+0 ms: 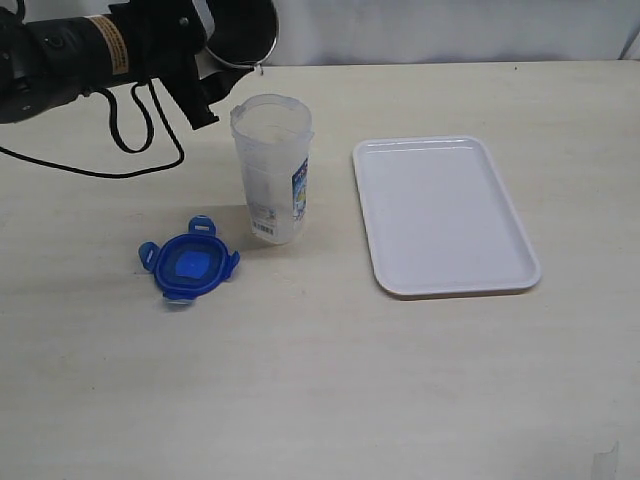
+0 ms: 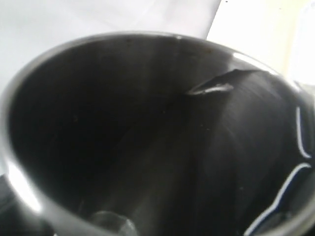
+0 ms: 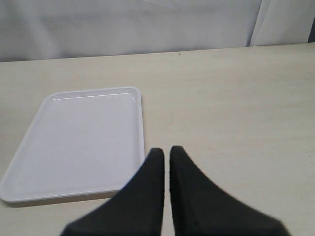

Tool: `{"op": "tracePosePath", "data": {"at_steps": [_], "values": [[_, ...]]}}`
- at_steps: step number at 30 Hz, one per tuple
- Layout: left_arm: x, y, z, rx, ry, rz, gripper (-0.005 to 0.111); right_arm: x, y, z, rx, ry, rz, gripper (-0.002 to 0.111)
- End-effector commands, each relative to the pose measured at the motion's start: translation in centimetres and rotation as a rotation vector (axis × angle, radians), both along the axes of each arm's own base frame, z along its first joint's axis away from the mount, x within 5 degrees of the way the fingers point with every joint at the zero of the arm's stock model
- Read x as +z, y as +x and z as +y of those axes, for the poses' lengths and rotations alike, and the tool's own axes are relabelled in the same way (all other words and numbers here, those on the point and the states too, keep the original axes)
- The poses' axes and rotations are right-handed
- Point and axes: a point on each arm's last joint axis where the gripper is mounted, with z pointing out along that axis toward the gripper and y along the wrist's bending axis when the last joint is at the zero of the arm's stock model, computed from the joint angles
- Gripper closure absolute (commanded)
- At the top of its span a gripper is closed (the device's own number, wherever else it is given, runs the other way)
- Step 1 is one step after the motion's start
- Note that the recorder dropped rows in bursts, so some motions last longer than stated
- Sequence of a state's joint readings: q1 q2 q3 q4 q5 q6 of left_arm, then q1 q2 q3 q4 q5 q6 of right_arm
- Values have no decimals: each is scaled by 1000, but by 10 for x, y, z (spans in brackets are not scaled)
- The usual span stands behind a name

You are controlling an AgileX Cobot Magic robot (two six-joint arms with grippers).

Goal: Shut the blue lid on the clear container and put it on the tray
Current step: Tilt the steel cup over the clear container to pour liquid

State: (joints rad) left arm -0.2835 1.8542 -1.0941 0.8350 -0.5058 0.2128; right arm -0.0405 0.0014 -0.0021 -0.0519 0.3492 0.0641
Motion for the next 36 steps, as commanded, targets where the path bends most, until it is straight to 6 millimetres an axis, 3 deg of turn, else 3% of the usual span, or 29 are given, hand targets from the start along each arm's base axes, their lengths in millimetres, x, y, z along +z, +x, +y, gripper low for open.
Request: {"op": "tracePosePath", "data": {"at_steps": [1, 36], "values": [[17, 0, -5, -47, -20, -101, 107, 0, 0, 0, -2, -17, -1, 104], [18, 0, -5, -107, 181, -273, 107, 0, 0, 0, -2, -17, -1, 104]]}}
